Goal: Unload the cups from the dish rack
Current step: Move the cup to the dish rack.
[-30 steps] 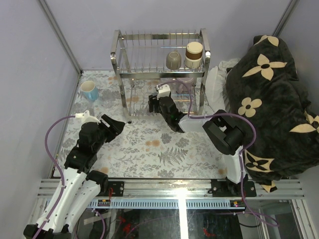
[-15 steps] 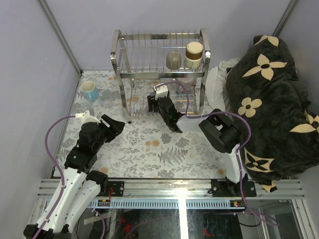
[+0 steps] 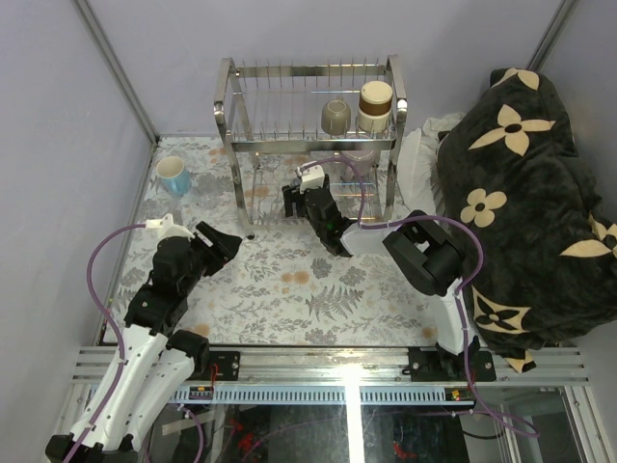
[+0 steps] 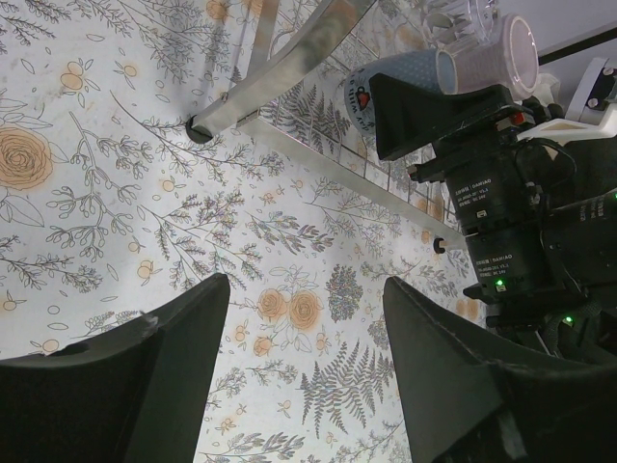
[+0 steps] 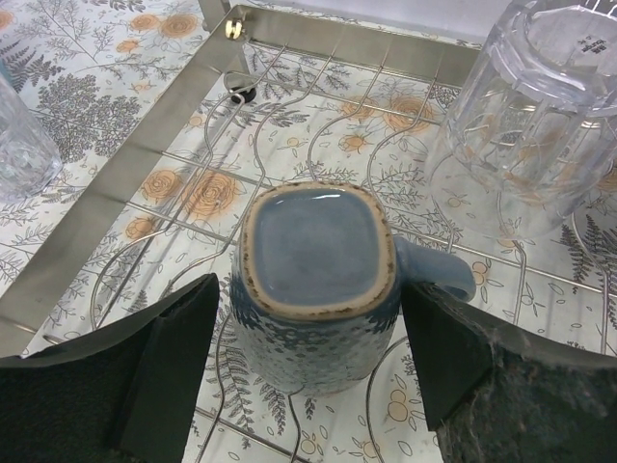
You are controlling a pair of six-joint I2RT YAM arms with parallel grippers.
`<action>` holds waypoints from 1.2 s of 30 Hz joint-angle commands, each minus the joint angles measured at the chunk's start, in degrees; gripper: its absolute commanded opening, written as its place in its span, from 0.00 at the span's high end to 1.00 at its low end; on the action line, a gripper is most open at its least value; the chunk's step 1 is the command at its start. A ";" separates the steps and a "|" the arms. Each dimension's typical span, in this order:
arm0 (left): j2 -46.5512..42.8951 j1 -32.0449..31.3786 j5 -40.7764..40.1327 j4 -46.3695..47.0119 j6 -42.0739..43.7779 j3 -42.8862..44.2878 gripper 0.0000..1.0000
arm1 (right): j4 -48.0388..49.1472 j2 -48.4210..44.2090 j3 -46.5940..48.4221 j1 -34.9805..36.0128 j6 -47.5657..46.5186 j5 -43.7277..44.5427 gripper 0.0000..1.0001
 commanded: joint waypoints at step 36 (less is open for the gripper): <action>-1.40 -0.34 0.52 2.13 0.50 -0.69 0.35 | -11.45 -7.75 4.82 -0.11 4.56 -2.17 0.01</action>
